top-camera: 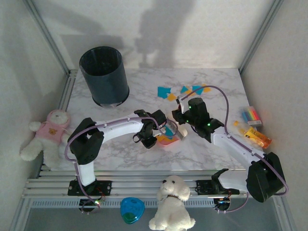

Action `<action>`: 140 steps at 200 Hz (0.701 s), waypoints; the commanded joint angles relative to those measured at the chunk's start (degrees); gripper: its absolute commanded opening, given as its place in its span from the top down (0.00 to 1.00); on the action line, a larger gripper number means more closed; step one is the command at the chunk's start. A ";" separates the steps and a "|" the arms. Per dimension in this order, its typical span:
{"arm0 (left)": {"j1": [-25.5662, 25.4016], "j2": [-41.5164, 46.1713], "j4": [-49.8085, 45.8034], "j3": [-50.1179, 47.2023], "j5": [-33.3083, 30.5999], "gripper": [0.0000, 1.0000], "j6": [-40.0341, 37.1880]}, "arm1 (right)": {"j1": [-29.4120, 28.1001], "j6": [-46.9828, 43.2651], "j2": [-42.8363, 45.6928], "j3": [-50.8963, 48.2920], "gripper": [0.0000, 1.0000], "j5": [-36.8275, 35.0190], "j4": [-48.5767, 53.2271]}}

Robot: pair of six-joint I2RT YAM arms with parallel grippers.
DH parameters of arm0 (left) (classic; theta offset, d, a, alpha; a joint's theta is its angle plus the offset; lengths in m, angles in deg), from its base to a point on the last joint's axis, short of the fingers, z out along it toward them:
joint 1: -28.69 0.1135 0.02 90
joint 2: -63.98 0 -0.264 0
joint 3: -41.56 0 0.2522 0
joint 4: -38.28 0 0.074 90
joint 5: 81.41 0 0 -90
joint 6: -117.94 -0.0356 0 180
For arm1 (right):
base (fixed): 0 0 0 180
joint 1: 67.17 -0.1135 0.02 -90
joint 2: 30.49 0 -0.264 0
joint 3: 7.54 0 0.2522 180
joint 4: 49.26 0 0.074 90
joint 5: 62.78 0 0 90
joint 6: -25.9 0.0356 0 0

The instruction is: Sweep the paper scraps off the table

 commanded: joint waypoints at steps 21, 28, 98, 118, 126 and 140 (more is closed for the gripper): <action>0.56 -0.53 -1.27 0.62 -0.84 1.00 -0.61 | -0.42 2.54 0.77 0.57 1.00 -6.27 -1.74; 0.54 -0.53 -1.25 0.61 -0.81 1.00 -0.64 | -0.41 2.43 0.23 0.92 1.00 -5.93 -1.18; 0.54 -0.45 -1.03 0.57 -0.88 1.00 -0.45 | -0.91 1.73 -3.15 3.16 1.00 5.08 2.46; 0.54 -0.44 -0.89 0.63 -1.13 1.00 -0.42 | -0.97 1.89 -2.64 3.16 1.00 6.79 2.20; 0.54 -0.44 -0.77 0.66 -1.26 1.00 -0.46 | -0.94 1.90 -2.30 2.99 1.00 7.02 1.92; 0.54 -0.38 -0.70 0.72 -1.41 1.00 -0.47 | -0.96 1.91 -1.63 2.79 1.00 6.42 1.63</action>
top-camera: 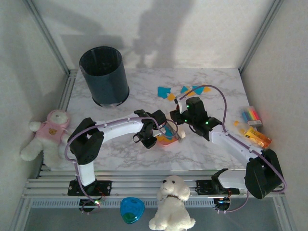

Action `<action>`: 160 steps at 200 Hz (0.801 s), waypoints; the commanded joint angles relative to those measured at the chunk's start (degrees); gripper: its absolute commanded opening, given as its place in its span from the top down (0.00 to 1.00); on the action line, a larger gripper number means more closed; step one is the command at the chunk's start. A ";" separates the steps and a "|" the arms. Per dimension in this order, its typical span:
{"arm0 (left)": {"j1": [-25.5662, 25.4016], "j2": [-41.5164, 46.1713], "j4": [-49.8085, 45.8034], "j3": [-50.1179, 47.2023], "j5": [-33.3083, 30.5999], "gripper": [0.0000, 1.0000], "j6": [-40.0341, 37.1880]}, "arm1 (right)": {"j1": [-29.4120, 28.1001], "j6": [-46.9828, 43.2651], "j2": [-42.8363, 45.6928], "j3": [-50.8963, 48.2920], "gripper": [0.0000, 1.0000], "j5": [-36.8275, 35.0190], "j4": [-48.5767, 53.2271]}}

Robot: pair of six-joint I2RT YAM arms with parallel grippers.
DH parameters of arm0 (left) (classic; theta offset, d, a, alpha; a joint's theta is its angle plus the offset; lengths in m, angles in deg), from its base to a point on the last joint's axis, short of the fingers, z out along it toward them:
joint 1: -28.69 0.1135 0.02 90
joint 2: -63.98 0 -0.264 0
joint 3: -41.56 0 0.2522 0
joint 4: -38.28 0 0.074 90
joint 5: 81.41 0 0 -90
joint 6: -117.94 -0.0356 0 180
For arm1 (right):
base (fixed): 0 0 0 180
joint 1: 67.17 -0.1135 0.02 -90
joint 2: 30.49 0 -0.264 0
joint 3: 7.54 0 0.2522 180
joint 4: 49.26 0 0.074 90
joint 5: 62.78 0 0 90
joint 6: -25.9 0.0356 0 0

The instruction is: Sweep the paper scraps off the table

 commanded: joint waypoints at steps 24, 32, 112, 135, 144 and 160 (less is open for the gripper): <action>0.54 -0.09 -0.09 0.69 -1.55 1.00 -0.42 | -0.34 1.27 2.44 0.69 1.00 -1.41 -0.27; 0.54 0.07 0.24 0.66 -1.82 1.00 -0.39 | -0.32 1.79 3.04 0.32 1.00 -3.56 -0.76; 0.63 1.15 1.80 0.12 -2.19 1.00 -0.73 | 0.39 4.00 9.43 -3.07 1.00 -22.24 -3.81; 0.67 0.80 1.80 0.60 -1.84 1.00 -0.99 | 2.85 3.10 9.48 -2.43 1.00 -27.39 -3.44; 0.63 0.58 1.74 0.89 -1.52 1.00 -1.16 | 4.52 2.99 9.01 -1.92 1.00 -27.77 -3.35; 0.63 0.10 1.93 1.40 -1.49 1.00 -1.25 | 7.54 2.30 7.95 -1.25 1.00 -27.89 -3.80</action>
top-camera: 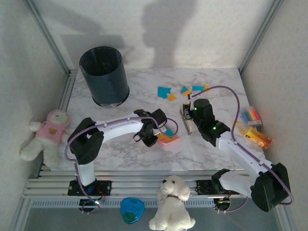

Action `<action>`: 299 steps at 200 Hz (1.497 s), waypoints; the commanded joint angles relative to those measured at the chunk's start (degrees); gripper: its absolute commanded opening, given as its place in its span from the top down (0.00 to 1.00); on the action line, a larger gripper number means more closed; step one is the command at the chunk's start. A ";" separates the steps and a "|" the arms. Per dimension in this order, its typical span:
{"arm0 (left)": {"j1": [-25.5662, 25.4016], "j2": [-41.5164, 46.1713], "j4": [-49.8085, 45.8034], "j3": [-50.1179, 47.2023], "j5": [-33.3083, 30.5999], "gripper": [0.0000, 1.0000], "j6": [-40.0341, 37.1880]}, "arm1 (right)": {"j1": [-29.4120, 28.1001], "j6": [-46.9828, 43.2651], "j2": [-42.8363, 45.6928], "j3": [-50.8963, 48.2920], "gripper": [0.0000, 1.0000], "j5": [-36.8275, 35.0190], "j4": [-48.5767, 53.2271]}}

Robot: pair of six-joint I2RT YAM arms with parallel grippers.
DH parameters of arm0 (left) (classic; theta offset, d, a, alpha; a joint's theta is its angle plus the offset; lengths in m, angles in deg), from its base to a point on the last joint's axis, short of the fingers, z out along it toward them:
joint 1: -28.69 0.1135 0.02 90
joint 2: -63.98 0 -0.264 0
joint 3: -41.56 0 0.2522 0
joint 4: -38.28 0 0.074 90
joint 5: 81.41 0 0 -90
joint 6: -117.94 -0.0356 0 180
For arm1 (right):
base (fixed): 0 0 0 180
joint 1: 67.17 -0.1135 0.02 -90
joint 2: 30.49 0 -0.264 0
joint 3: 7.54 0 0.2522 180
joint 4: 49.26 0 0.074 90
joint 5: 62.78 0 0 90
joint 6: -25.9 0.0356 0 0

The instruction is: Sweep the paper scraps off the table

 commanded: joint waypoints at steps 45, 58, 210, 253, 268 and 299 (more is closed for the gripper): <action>0.50 -0.70 -0.29 1.97 -0.36 1.00 -1.67 | 10.25 -4.32 -5.98 3.65 1.00 -4.30 -5.54; 0.63 -0.90 -0.31 2.32 -0.51 1.00 -1.72 | 11.71 -5.52 -8.01 4.46 1.00 -3.49 -6.89; 0.92 -3.05 -1.02 3.74 -1.01 1.00 -1.43 | 15.93 -19.78 -25.56 14.53 1.00 20.96 -6.22; 0.97 -3.14 -1.12 3.64 -0.93 1.00 -1.41 | 14.39 -21.91 -22.86 11.91 1.00 26.15 -3.77; 1.01 -3.36 -1.23 3.73 -0.83 1.00 -1.47 | 13.70 -21.91 -21.72 10.97 1.00 27.25 -2.94; 1.03 -3.54 -1.19 3.64 -1.04 1.00 -1.22 | 11.28 -22.35 -18.79 8.23 1.00 27.92 -1.80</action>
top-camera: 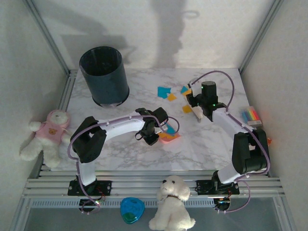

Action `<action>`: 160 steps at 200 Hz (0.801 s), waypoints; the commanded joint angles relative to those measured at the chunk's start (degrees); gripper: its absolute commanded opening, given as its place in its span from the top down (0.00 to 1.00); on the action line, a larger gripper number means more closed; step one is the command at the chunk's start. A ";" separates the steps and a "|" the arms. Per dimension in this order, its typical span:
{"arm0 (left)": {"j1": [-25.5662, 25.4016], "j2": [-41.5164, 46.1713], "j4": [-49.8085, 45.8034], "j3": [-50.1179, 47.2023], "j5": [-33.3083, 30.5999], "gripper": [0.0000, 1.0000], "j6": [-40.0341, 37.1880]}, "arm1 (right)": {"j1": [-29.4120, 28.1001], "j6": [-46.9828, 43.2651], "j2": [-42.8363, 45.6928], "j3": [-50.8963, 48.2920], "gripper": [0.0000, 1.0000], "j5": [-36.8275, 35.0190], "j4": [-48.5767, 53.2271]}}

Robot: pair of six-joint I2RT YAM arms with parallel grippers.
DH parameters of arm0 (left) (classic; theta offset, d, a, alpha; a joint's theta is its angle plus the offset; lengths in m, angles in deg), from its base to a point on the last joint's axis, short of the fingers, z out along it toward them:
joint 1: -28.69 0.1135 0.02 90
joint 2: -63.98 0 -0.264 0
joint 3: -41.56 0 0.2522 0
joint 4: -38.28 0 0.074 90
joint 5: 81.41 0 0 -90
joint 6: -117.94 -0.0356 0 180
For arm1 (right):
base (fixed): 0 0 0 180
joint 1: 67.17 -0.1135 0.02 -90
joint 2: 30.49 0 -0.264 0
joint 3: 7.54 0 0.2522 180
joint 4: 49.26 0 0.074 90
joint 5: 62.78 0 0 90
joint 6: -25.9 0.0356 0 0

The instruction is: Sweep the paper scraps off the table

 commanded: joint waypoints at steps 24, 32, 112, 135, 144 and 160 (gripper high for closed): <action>0.89 -0.80 -1.11 1.26 -1.14 1.00 -0.21 | -4.13 -0.67 4.84 -3.87 1.00 2.67 4.84; 1.14 -0.76 -1.10 1.28 -1.25 1.00 -0.04 | -4.73 -0.72 5.36 -4.01 1.00 1.58 5.49; 1.47 -1.09 -1.54 1.74 -1.45 1.00 -0.07 | -8.98 0.29 11.24 -5.18 1.00 5.73 11.14; 1.48 -1.37 -1.93 2.26 -1.44 1.00 -0.29 | -10.42 1.89 12.55 -6.03 1.00 8.43 10.35; 1.45 -1.57 -2.07 2.49 -1.45 1.00 -0.32 | -10.87 2.46 13.10 -6.30 1.00 8.96 10.11; 1.48 -1.66 -2.15 2.83 -1.45 1.00 -0.39 | -11.51 3.44 14.13 -6.38 1.00 9.33 9.74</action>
